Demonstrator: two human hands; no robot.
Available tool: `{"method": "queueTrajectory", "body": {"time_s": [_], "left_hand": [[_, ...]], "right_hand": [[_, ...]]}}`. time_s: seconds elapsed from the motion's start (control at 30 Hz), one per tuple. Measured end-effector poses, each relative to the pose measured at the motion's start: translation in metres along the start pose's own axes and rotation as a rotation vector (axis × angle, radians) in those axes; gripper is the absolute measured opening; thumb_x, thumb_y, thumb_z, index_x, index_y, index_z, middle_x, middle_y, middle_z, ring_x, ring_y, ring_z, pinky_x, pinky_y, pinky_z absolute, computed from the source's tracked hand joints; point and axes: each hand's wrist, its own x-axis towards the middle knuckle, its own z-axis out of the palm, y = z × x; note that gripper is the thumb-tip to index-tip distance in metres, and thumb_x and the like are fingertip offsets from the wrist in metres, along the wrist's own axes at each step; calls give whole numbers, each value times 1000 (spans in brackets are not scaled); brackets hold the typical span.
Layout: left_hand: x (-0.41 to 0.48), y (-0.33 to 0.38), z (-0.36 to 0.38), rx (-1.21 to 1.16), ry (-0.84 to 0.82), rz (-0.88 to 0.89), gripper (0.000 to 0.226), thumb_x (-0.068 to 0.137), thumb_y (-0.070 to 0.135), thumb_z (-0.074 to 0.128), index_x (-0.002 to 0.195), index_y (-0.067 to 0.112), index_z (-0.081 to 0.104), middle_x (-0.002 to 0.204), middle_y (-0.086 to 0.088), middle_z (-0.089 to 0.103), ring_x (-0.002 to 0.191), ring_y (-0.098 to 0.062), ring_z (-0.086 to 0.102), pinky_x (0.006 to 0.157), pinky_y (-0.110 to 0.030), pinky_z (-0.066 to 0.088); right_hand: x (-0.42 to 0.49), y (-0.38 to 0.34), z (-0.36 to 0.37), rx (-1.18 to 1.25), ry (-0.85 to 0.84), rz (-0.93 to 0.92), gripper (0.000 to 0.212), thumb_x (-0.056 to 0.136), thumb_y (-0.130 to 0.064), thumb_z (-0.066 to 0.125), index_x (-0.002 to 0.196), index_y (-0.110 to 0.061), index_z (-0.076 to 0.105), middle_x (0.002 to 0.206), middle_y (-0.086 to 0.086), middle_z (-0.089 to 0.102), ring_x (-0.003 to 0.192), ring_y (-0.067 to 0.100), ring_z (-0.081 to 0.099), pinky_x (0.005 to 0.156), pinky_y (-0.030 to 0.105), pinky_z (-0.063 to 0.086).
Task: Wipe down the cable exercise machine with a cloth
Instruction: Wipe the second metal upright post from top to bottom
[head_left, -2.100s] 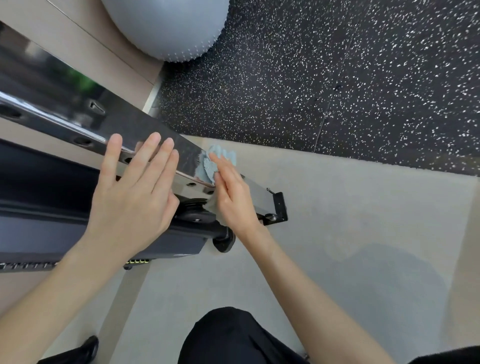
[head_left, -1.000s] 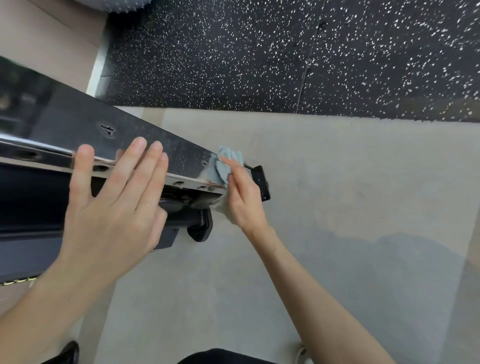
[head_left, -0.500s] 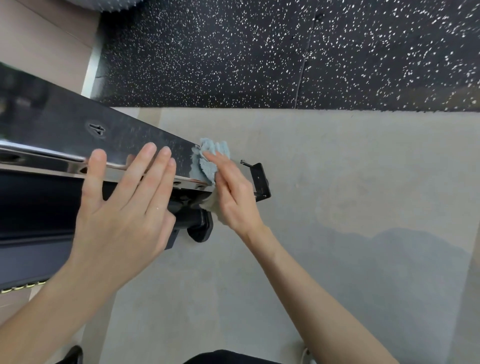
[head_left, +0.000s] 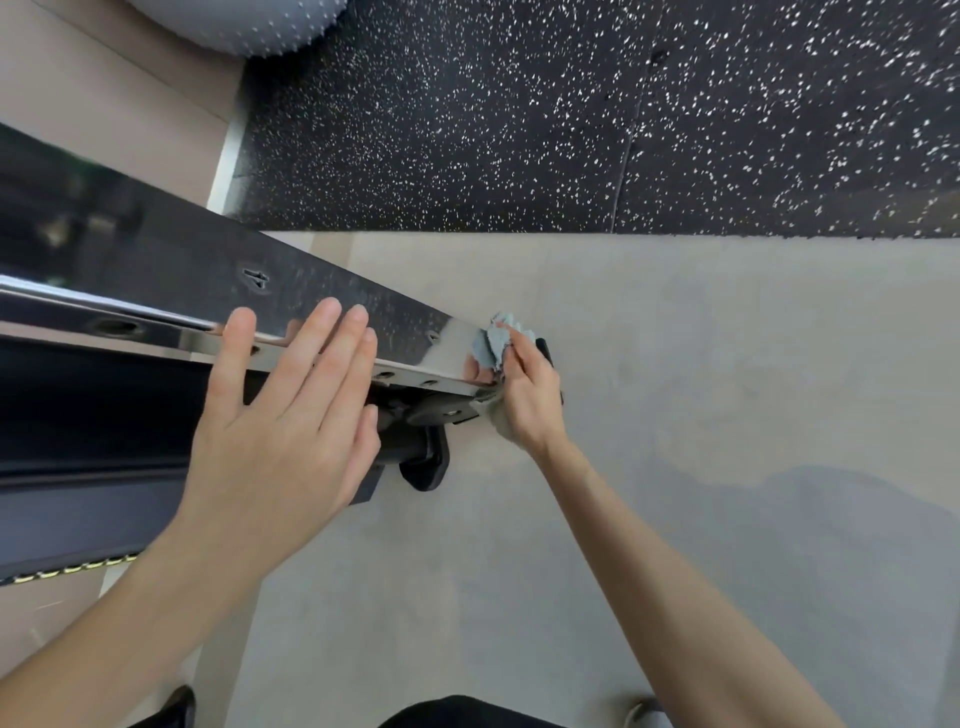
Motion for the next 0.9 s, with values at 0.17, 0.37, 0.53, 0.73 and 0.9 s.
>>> {"method": "queueTrajectory", "body": {"time_s": [0.17,0.37,0.53,0.73,0.9], "left_hand": [[0,-15,-16,26,25,-32,44,94,18,49,130,-7,54,139,-20,52,131,-34,46,117,-57,7],[-1,-29,-24,45,0,-27,45,95,18,47,132,-7,52,141,-21,49,133,-35,45,112,-64,15],[-2,-29,-24,53,13,-37,44,94,18,50,131,-5,54,141,-20,50,133,-33,45,117,-56,6],[-8,-38,-31,91,40,-62,47,93,19,51,134,-4,52,143,-19,48,136,-31,40,118,-55,5],[-11,-63,-57,101,65,-86,47,92,20,51,132,-6,53,143,-19,47,136,-30,38,118,-54,5]], "right_hand": [[-38,-48,34,-92,-53,-381,38,98,-12,38,130,-10,57,134,2,57,130,11,43,113,29,29],[-54,-76,55,-108,-166,-645,39,98,0,39,134,-6,52,138,13,53,137,20,36,116,32,24],[-25,-23,23,-166,-36,-347,37,99,-6,35,130,-8,56,131,1,55,130,20,45,111,29,30],[-19,-25,15,-55,20,-87,33,103,-9,35,128,-10,57,119,-5,56,115,16,53,98,12,37],[-60,-90,49,-96,-53,-272,35,102,-4,36,132,-8,54,124,-4,57,113,-2,53,96,6,33]]}}
